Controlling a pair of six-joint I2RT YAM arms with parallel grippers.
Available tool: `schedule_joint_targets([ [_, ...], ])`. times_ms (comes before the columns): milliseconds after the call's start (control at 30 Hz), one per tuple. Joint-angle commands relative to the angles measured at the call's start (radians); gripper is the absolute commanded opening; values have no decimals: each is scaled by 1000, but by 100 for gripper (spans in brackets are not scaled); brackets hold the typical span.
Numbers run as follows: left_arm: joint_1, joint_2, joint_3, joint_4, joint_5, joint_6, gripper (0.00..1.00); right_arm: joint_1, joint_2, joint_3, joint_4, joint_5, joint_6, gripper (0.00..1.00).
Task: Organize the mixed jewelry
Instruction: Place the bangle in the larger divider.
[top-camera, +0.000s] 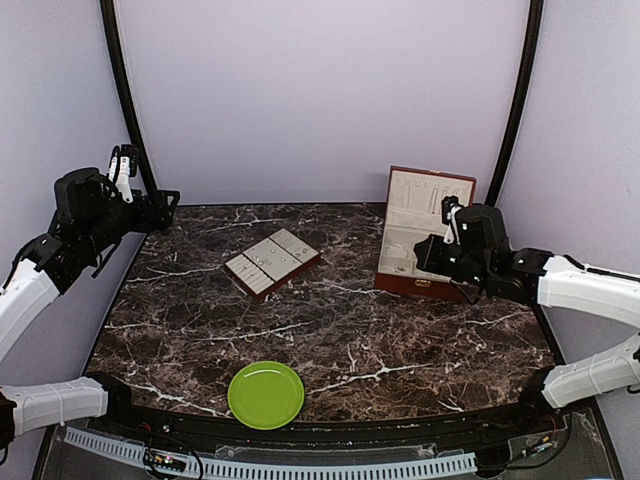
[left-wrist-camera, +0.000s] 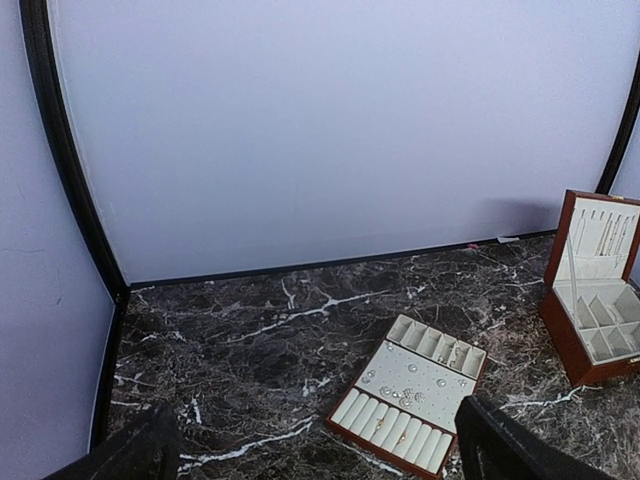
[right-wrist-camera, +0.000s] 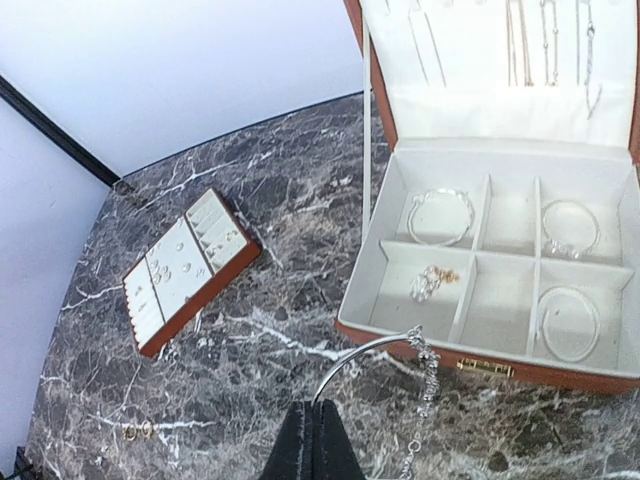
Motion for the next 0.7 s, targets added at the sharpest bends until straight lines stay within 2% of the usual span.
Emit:
schedule_joint_targets([
  [0, -3, -15, -13, 24, -11, 3, 99, -59, 66, 76, 28, 4, -83, 0],
  [333, -3, -15, -14, 26, -5, 0, 98, -232, 225, 86, 146, -133, -137, 0],
  [667, -3, -17, -15, 25, -8, -2, 99, -315, 409, 182, 149, -205, -216, 0],
])
